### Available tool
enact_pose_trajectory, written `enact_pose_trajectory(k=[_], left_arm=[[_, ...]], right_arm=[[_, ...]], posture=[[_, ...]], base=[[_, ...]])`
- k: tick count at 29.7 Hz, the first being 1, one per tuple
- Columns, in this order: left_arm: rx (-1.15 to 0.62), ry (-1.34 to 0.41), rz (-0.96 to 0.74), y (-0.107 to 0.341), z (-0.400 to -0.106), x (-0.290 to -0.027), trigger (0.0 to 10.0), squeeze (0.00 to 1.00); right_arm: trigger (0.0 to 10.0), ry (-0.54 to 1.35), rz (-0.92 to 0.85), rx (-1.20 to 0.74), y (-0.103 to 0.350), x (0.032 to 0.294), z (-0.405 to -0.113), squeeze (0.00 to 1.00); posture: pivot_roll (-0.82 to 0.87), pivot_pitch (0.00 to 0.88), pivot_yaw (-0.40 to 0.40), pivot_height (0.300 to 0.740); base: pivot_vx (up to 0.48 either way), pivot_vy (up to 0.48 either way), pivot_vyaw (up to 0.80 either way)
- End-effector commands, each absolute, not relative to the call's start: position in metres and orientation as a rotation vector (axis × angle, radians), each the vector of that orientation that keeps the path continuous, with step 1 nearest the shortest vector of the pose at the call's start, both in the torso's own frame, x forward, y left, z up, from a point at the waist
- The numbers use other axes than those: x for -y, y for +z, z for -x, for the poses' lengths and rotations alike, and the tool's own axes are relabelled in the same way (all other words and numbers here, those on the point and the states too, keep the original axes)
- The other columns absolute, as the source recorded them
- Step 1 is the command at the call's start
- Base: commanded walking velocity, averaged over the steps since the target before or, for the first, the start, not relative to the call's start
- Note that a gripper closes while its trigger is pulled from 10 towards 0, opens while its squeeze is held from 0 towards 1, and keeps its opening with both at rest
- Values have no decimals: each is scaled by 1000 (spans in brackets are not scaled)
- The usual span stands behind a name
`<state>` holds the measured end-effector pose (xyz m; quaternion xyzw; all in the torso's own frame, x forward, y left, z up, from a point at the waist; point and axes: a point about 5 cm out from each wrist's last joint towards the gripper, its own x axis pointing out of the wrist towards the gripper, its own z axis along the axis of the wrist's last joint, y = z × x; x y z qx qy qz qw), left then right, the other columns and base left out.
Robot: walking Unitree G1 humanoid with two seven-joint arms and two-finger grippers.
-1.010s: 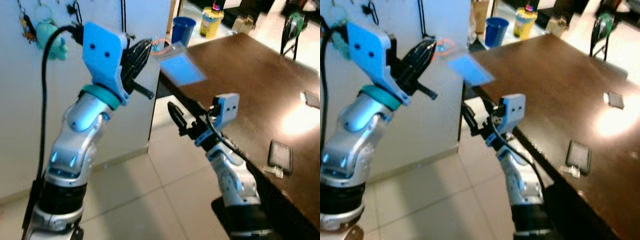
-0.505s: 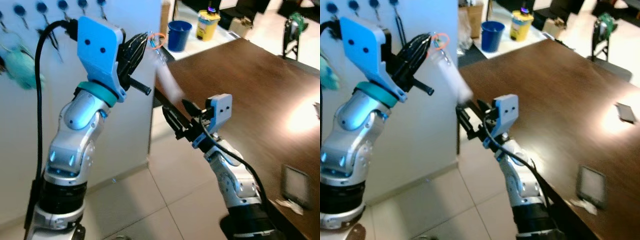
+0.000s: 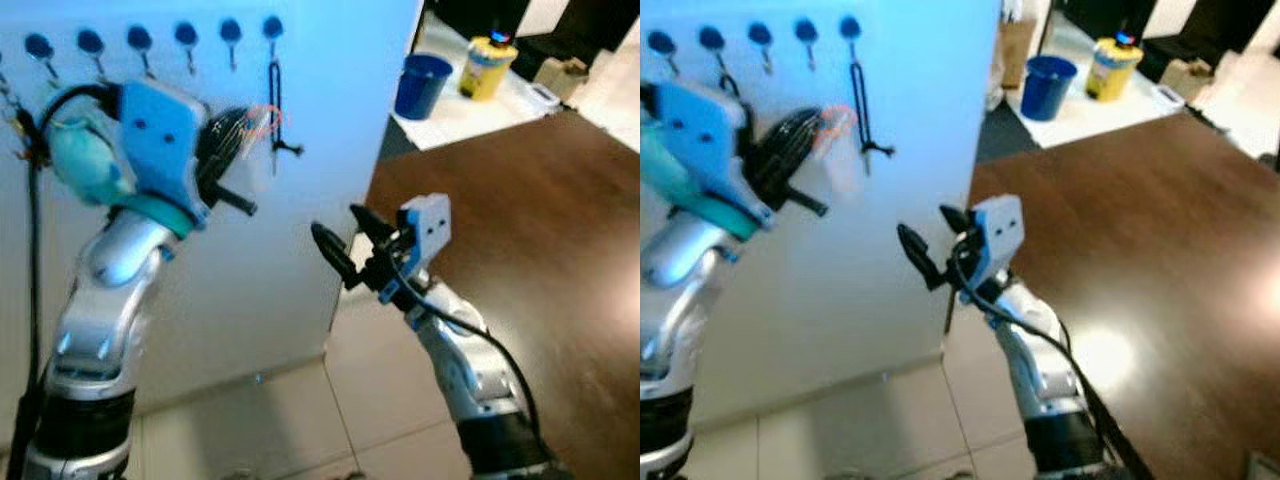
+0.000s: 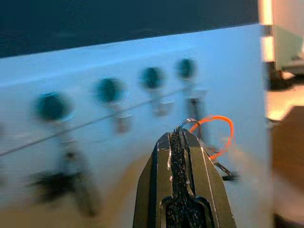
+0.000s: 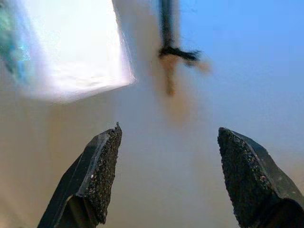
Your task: Hang keys on a hook
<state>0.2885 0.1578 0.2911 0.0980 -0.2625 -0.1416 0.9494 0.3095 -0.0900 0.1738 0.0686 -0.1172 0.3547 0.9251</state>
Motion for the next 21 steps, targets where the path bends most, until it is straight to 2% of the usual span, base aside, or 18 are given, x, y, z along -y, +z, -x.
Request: enact_pose_trajectory(k=[1,10,21], left_arm=[[542,-316,-191,290,-285,-157,10000,0],[572,-324,-200,298,-284,-154,10000,0],[596,-223,-206,309,-288,-162,10000,0]], right_arm=[[10000,745,-150,229,171,88,-307,0],[10000,764,-146,226,170,87,-306,0],[10000,774,-146,226,170,86,-305,0]], posture=[[57,0,22,740],[52,0,18,740],[56,0,20,740]], base=[[0,0,0],[0,0,0],[0,0,0]])
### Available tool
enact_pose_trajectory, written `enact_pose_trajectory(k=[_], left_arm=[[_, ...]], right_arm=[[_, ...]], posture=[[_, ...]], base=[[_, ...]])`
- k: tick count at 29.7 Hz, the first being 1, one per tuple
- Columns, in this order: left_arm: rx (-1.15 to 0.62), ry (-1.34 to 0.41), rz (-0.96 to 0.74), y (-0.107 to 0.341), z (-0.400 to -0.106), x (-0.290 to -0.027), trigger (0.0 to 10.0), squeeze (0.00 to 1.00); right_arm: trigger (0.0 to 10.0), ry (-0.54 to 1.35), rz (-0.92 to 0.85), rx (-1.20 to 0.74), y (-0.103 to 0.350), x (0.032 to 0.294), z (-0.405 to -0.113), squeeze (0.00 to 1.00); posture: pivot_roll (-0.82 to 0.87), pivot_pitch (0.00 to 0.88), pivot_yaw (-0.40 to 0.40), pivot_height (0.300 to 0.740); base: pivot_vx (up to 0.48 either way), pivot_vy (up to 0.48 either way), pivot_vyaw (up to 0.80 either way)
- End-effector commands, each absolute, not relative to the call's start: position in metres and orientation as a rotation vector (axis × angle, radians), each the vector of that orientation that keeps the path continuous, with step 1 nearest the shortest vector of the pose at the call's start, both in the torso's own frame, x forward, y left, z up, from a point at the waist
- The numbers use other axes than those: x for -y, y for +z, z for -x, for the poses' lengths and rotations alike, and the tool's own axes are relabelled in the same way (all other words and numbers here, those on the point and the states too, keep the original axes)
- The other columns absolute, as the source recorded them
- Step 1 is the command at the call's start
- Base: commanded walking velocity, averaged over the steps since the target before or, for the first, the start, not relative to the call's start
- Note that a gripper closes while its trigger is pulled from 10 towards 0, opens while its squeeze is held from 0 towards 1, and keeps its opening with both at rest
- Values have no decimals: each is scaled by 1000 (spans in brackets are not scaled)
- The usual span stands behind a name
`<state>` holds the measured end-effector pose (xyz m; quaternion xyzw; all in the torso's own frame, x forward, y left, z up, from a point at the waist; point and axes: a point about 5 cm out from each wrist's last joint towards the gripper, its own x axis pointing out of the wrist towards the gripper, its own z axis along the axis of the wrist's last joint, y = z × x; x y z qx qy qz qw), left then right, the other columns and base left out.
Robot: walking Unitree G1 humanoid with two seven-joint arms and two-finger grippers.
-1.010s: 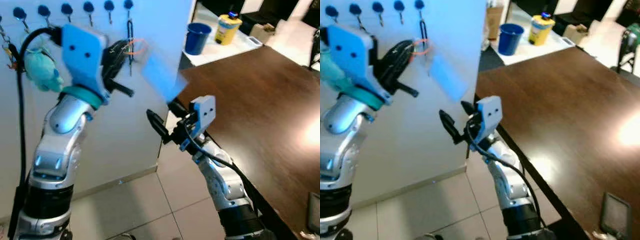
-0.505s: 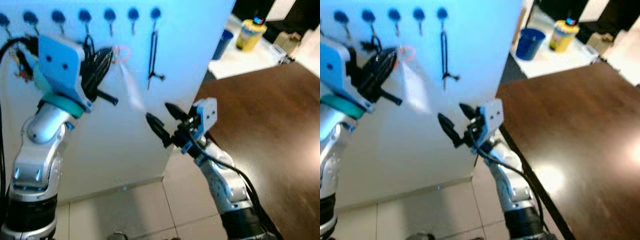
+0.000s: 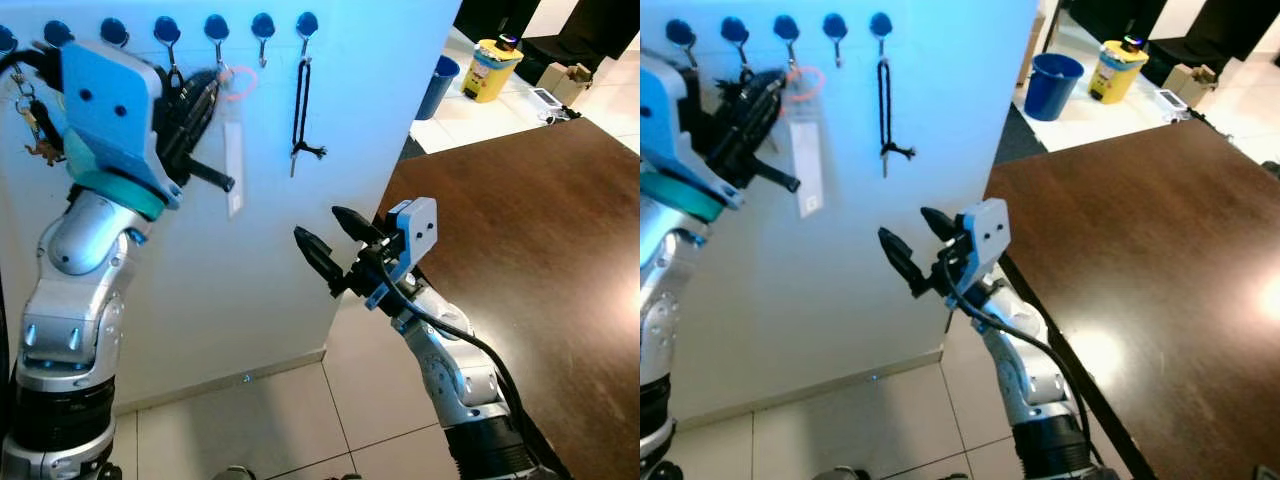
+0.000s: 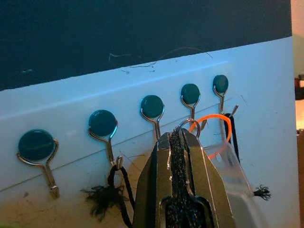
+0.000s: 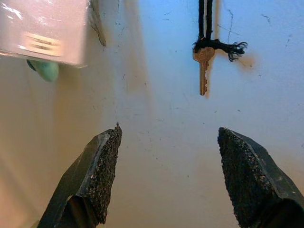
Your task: Hang keys on a hook
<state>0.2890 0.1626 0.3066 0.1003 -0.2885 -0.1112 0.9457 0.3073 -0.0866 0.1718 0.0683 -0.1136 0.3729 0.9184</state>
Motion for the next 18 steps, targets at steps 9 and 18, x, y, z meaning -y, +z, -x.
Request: enact_pose_trajectory(k=[9,18], left_arm=[[581,-135,-279,309,-295,-163,10000,0],[608,-233,-194,311,-284,-159,10000,0]], right_arm=[[10000,825,-158,275,183,76,-300,0],[10000,831,-183,275,184,77,-298,0]], posture=[[58,0,30,740],[65,6,32,740]], base=[[0,0,0],[0,0,0]])
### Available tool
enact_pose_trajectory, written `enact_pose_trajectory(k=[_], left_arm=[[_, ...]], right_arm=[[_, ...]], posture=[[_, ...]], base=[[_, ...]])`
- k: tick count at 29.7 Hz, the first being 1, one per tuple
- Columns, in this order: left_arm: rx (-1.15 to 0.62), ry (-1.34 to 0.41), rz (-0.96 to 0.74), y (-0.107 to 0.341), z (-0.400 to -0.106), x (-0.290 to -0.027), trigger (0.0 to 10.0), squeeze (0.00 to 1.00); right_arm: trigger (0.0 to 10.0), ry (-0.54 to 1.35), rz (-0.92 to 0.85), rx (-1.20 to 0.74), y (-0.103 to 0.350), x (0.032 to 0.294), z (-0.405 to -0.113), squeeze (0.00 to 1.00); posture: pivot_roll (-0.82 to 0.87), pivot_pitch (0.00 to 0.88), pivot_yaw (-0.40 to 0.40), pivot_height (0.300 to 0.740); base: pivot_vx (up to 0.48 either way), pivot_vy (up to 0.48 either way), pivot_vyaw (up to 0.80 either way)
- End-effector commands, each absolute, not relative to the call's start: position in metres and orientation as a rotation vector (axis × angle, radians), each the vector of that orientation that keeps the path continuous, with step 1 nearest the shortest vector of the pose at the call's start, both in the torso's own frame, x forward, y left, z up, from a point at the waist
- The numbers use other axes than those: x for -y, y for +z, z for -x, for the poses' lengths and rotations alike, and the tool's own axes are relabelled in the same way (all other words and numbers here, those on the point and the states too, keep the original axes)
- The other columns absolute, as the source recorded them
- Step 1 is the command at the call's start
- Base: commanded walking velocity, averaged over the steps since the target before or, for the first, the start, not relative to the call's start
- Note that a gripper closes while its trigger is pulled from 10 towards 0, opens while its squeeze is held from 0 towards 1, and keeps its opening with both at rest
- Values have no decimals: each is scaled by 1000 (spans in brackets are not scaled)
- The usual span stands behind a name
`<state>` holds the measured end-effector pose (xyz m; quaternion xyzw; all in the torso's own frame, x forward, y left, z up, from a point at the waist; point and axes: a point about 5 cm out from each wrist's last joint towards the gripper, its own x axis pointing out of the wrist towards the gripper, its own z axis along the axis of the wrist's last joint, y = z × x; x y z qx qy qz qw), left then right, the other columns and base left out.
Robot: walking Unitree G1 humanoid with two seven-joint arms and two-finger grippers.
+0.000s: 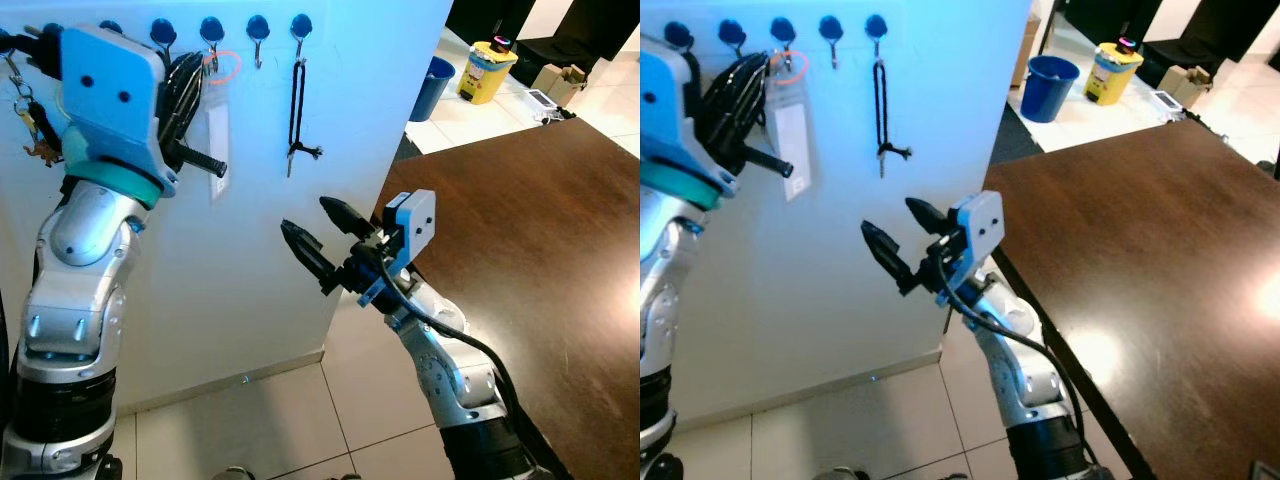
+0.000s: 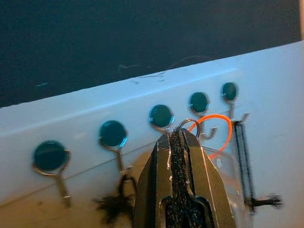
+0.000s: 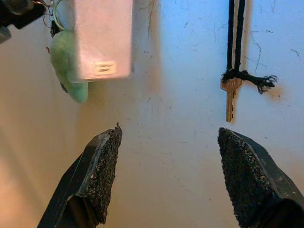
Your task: Hang keys on a hook
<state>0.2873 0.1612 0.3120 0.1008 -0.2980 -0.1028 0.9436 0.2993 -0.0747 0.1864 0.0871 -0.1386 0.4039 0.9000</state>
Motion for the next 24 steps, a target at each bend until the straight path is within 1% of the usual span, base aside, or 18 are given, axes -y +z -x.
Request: enact_pose_trajectory(k=[1,3,4,6,7,8,9,10,11,13,14,15,17,18,21,24], left_arm=[[615,-265,-178,312,-281,-156,10000,0],[615,-265,-178,312,-281,-156,10000,0],[602,-522,1,312,-265,-144,10000,0],[602,-522,1,312,-265,-144,10000,0],[598,-652,66,312,-254,-138,10000,0],[556,-760,-13,302,-243,-136,10000,0],[556,-760,-13,302,-243,-136,10000,0],[519,-816,-84,294,-237,-136,10000,0],[519,-816,-84,294,-237,-136,10000,0],[396,-834,-265,268,-234,-137,10000,0],[396,-834,-265,268,-234,-137,10000,0],[353,-843,-309,258,-233,-137,10000,0],[353,-843,-309,258,-233,-137,10000,0],[314,-864,-326,249,-231,-135,10000,0],[292,-885,-306,245,-229,-132,10000,0],[314,-880,-273,253,-231,-132,10000,0]], right_arm=[[10000,826,-174,272,182,78,-299,0],[10000,826,-174,272,182,78,-299,0],[10000,825,-181,271,182,78,-299,0],[10000,825,-181,271,182,78,-299,0],[10000,826,-191,270,182,78,-299,0],[10000,828,-194,270,183,79,-299,0],[10000,828,-194,270,183,79,-299,0],[10000,829,-195,270,183,80,-298,0],[10000,829,-195,270,183,80,-298,0],[10000,834,-191,267,184,83,-297,0],[10000,834,-191,267,184,83,-297,0],[10000,838,-192,266,184,84,-296,0],[10000,838,-192,266,184,84,-296,0],[10000,848,-197,269,186,85,-295,0],[10000,866,-212,274,188,87,-292,0],[10000,874,-197,290,192,87,-291,0]], posture=[[66,6,31,740],[66,6,31,740],[65,4,29,740],[65,4,29,740],[64,4,28,740],[67,3,24,740],[67,3,24,740],[69,3,23,740],[69,3,23,740],[72,4,22,740],[72,4,22,740],[72,4,22,740],[72,4,22,740],[65,4,23,740],[64,1,22,740],[64,0,22,740]], base=[[0,0,0],[0,0,0],[0,0,0],[0,0,0],[0,0,0],[0,0,0],[0,0,0],[0,0,0],[0,0,0],[0,0,0],[0,0,0],[0,0,0],[0,0,0],[0,0,0],[0,0,0],[0,0,0]])
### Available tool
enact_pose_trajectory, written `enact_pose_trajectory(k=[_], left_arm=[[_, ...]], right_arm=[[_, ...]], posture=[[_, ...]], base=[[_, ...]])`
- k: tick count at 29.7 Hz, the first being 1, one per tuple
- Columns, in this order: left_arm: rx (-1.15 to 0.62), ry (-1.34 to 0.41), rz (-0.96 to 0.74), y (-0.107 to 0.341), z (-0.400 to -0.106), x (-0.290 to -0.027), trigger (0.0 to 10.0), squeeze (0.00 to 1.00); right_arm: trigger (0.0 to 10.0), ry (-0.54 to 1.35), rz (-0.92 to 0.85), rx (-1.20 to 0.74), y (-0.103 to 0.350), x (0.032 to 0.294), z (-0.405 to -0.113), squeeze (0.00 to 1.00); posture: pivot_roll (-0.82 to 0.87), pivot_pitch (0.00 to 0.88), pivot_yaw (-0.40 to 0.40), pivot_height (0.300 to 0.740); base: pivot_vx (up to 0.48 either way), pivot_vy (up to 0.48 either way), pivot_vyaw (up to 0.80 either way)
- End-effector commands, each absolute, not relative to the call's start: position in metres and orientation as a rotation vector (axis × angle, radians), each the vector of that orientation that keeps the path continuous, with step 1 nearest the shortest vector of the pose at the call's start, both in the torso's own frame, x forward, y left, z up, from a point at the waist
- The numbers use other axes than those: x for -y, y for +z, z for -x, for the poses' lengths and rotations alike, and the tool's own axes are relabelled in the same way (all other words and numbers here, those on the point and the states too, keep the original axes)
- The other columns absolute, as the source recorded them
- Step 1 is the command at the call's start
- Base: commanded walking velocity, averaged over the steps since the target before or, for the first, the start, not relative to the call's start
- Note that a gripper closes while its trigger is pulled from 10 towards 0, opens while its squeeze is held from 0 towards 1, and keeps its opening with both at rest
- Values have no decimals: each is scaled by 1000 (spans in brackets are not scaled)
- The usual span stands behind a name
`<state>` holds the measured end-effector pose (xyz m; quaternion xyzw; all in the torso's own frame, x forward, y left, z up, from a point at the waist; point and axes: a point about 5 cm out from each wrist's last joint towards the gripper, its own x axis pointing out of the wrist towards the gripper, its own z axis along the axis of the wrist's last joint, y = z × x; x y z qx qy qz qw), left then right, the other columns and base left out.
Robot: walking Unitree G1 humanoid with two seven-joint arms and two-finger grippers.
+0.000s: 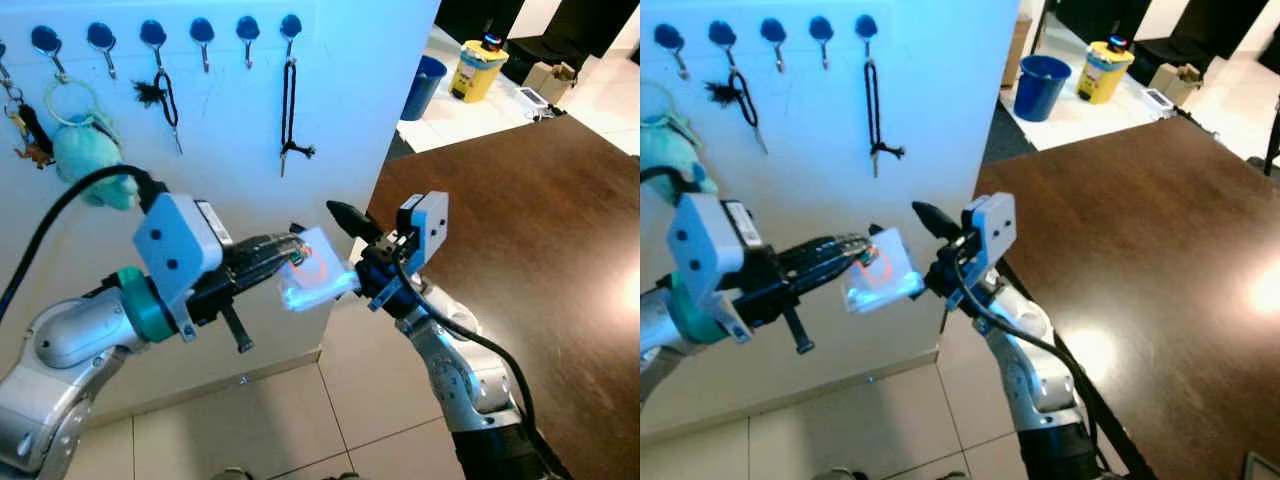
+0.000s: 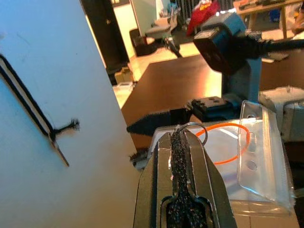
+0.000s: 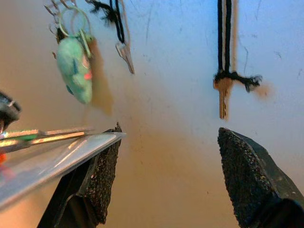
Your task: Hang keys on a hook
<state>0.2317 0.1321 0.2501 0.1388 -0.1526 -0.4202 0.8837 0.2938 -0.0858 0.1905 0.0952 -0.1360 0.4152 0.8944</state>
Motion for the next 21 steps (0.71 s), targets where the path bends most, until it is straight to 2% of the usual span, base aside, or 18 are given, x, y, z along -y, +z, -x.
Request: enact_pose_trajectory(k=[1,2,10,15,21], left_arm=[[314,-880,-273,253,-231,-132,10000,0],[314,-880,-273,253,-231,-132,10000,0],[347,-912,-211,266,-226,-139,10000,0],[280,-1115,-246,261,-204,-145,10000,0],[234,-1174,-270,257,-196,-148,10000,0]], right_arm=[[10000,874,-197,290,192,87,-291,0],[10000,874,-197,290,192,87,-291,0],[10000,873,-176,304,194,88,-291,0],[10000,876,-173,299,195,90,-290,0],[10000,874,-171,297,194,91,-290,0]], posture=[[64,0,22,740],[64,0,22,740],[67,0,24,740],[72,0,24,740],[72,1,23,740]], base=[[0,0,0],[0,0,0],[0,0,800],[0,0,800],[0,0,800]])
